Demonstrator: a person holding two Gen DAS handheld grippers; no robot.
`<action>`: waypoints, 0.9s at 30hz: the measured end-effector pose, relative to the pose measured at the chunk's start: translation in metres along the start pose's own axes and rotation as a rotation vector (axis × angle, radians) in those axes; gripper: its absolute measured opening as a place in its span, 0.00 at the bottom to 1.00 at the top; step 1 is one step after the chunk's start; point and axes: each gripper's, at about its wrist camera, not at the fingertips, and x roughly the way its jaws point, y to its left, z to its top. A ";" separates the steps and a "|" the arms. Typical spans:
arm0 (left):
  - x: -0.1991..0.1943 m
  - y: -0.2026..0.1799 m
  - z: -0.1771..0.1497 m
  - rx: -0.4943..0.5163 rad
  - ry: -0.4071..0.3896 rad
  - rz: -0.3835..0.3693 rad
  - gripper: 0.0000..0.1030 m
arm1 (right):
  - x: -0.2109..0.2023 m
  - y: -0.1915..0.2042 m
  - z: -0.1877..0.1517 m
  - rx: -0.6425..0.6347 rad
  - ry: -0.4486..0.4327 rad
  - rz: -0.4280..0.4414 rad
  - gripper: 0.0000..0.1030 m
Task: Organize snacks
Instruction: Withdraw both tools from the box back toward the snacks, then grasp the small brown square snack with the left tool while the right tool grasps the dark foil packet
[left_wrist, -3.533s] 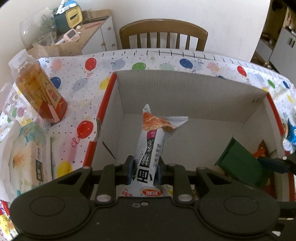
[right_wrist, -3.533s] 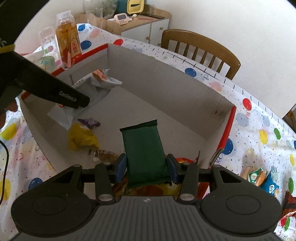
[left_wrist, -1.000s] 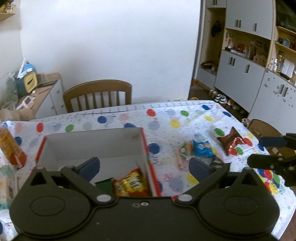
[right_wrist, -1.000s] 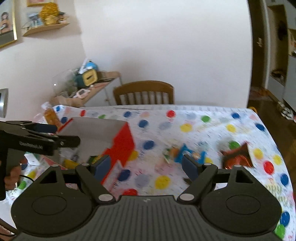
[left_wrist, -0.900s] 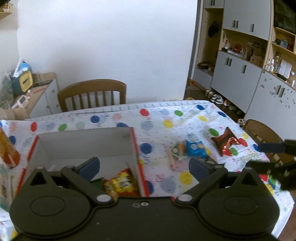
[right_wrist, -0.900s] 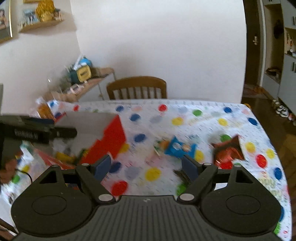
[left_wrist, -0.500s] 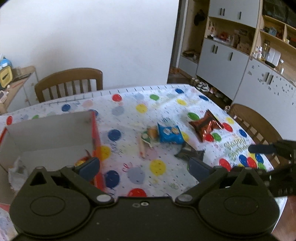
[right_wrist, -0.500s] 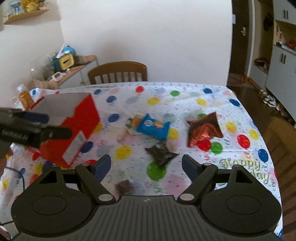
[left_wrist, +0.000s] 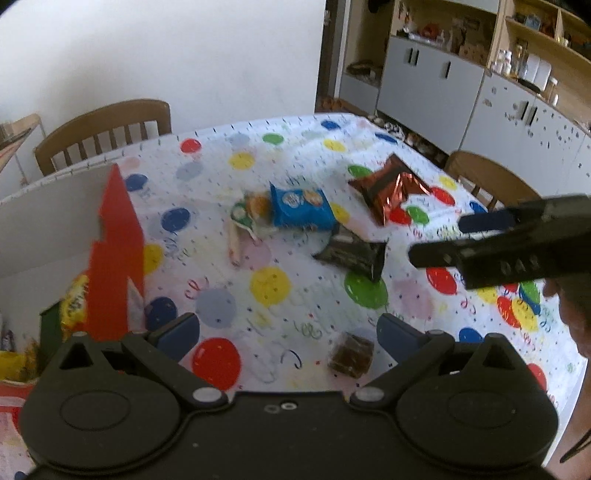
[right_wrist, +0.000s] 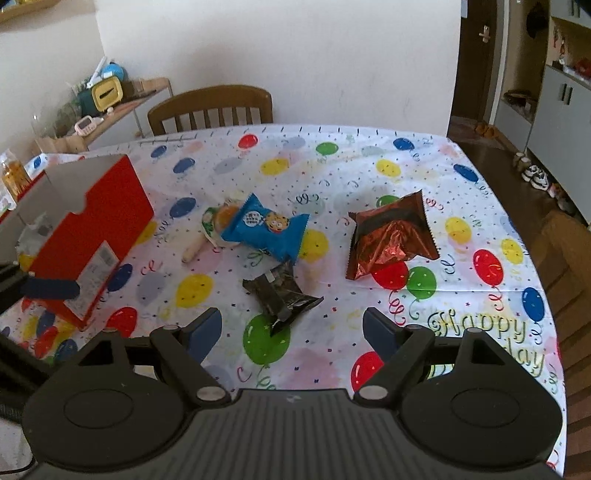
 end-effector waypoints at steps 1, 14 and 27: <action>0.003 -0.002 -0.001 -0.002 0.005 -0.008 0.99 | 0.005 0.000 0.001 -0.006 0.008 0.000 0.81; 0.044 -0.034 -0.014 0.063 0.079 -0.042 0.90 | 0.062 0.002 0.018 -0.105 0.078 0.003 0.81; 0.069 -0.043 -0.016 0.100 0.129 -0.074 0.55 | 0.095 0.016 0.022 -0.180 0.118 -0.006 0.63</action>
